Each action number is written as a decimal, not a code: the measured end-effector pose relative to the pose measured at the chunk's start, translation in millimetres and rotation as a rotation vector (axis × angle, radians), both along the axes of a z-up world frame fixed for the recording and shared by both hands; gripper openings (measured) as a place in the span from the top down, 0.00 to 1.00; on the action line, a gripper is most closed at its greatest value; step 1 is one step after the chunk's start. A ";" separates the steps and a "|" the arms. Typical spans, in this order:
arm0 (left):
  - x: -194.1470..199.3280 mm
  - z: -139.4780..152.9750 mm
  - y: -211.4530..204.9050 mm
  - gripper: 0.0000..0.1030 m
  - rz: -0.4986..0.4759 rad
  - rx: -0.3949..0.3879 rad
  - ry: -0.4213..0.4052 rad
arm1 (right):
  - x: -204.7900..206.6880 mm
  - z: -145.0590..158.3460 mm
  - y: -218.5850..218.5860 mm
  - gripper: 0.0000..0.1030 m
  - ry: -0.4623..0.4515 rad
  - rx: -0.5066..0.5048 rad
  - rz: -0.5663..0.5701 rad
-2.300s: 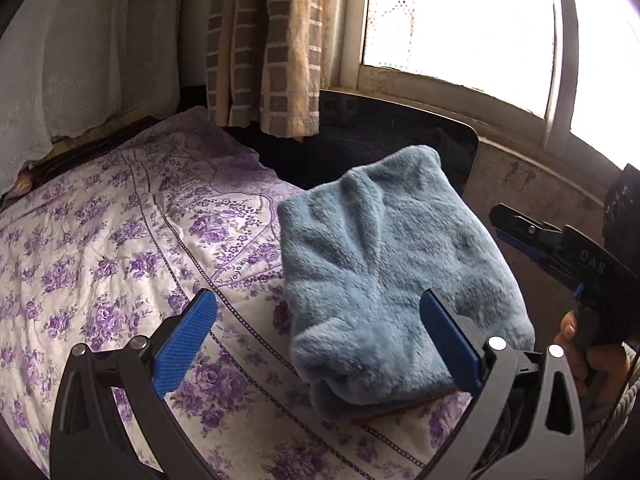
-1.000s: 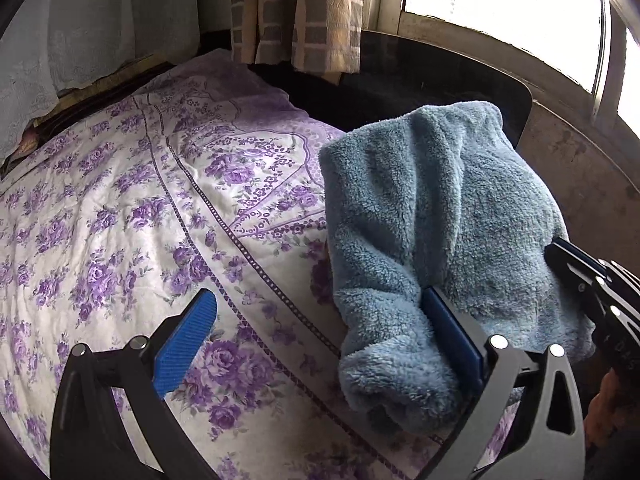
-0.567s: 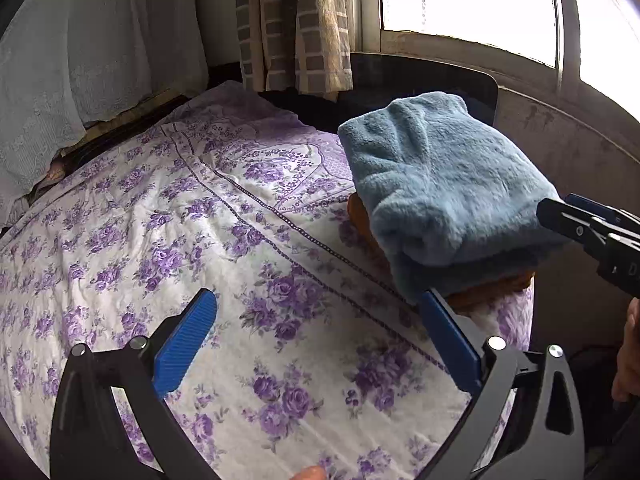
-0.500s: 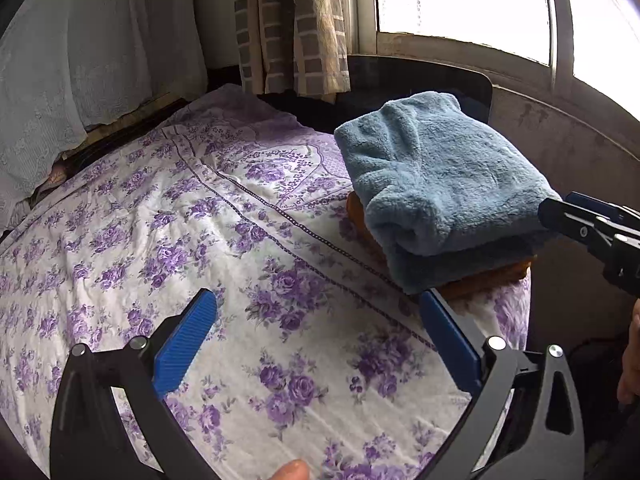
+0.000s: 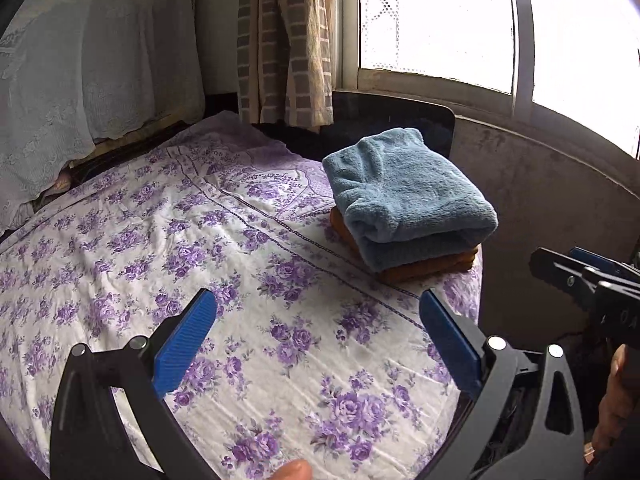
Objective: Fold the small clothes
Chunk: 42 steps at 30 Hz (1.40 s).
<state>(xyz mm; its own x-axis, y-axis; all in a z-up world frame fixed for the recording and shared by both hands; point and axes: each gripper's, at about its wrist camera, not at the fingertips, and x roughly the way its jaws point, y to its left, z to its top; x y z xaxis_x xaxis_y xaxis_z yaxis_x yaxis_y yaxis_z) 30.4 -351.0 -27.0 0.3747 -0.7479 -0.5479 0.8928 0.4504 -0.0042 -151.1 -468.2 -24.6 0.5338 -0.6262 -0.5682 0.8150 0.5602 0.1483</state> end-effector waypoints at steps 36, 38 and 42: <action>-13.6 -1.7 12.0 0.04 0.009 0.048 -0.028 | 14.6 -4.1 12.6 0.12 0.033 0.006 0.093; -13.7 -2.0 12.3 0.04 0.010 0.048 -0.028 | 15.5 -4.1 13.2 0.12 0.035 0.003 0.095; -13.1 -2.8 10.9 0.04 0.015 0.051 -0.021 | 15.5 -4.3 14.3 0.12 0.035 0.005 0.093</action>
